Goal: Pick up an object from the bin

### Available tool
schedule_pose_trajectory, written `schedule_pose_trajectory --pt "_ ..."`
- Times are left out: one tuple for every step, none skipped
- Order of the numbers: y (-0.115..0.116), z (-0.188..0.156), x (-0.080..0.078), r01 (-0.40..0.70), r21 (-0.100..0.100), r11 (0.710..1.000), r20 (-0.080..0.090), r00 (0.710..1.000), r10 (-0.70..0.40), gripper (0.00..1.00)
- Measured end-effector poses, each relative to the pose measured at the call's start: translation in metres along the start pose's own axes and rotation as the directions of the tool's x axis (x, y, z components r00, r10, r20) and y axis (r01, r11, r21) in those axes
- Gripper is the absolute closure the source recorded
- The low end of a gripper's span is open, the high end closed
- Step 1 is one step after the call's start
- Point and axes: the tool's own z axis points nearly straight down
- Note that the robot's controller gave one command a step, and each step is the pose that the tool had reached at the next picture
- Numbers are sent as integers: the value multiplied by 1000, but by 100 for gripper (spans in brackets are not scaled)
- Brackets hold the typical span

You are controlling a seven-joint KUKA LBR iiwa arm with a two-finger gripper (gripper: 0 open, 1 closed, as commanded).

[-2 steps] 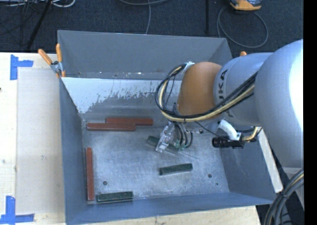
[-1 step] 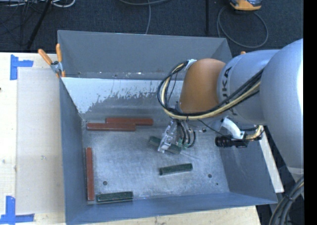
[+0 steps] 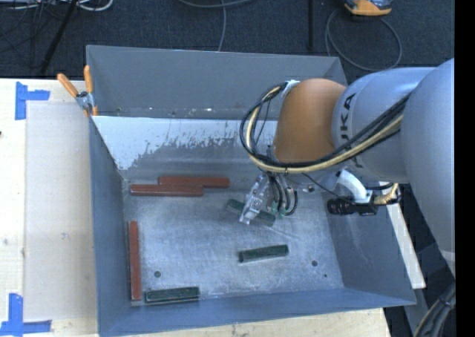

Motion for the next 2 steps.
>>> schedule_pose_trajectory --pt "0 -20 -1 1 -3 1000 5 1000 -1 100" --pt "0 -34 0 1 -3 1000 5 1000 -1 100"
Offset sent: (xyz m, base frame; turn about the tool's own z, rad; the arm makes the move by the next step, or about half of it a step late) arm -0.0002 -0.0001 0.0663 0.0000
